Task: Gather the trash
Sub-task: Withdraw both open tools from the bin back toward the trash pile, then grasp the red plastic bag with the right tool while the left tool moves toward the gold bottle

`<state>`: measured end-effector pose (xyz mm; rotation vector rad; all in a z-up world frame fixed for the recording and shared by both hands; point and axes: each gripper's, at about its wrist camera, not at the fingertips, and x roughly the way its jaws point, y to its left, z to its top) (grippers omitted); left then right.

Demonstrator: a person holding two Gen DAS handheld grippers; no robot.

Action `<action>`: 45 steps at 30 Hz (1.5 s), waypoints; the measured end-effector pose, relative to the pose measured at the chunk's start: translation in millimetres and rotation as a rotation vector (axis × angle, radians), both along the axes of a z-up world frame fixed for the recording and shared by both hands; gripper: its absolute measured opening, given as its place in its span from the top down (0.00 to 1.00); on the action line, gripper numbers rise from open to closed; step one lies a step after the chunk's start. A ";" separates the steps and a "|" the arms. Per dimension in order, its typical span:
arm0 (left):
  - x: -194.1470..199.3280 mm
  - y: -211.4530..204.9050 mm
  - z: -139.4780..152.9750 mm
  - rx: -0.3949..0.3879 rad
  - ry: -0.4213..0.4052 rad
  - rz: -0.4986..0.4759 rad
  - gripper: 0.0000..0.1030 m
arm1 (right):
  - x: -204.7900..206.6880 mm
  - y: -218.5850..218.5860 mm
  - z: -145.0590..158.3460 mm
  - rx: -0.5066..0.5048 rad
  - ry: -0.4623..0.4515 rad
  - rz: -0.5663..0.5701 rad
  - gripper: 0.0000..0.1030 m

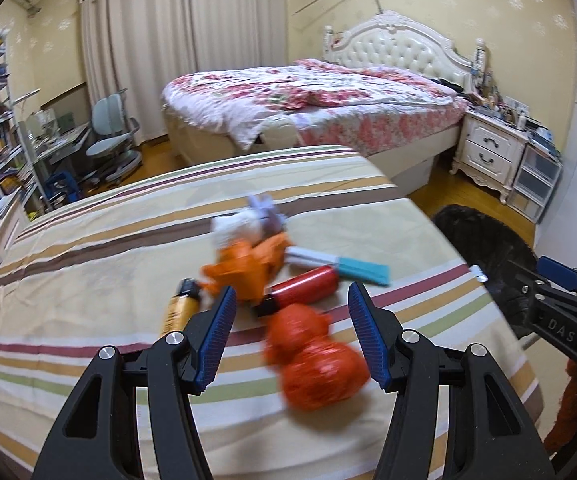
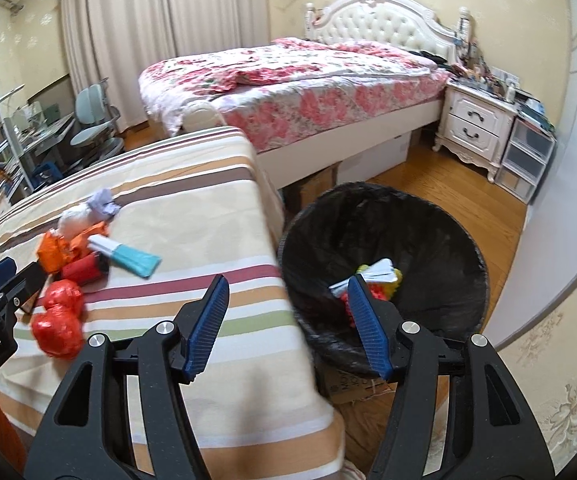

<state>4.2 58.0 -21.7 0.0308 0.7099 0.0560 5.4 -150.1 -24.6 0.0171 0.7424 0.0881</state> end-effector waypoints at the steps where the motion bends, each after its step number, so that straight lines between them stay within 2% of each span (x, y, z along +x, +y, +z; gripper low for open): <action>1: -2.7 7.4 -0.5 0.001 0.002 0.016 0.44 | -2.0 6.8 1.3 -0.001 -0.003 0.016 0.42; 13: -38.4 89.1 -9.8 -0.010 0.019 0.180 0.44 | -17.6 81.0 11.4 -0.024 -0.020 0.169 0.41; 22: -51.5 122.5 -13.5 -0.028 0.015 0.247 0.44 | -29.4 130.8 9.6 -0.036 -0.004 0.291 0.40; 36: -55.6 129.6 -19.8 -0.048 0.022 0.248 0.42 | -31.4 159.4 -14.9 -0.035 0.091 0.357 0.40; 38: -54.6 128.0 -19.6 -0.047 0.022 0.244 0.42 | -31.8 161.7 -17.1 -0.038 0.103 0.369 0.45; 39: -54.0 126.7 -19.6 -0.046 0.022 0.240 0.42 | -33.0 162.1 -18.4 -0.036 0.107 0.375 0.53; 45: -49.0 116.0 -20.5 -0.053 0.027 0.213 0.42 | -40.7 157.7 -16.2 -0.046 0.096 0.381 0.58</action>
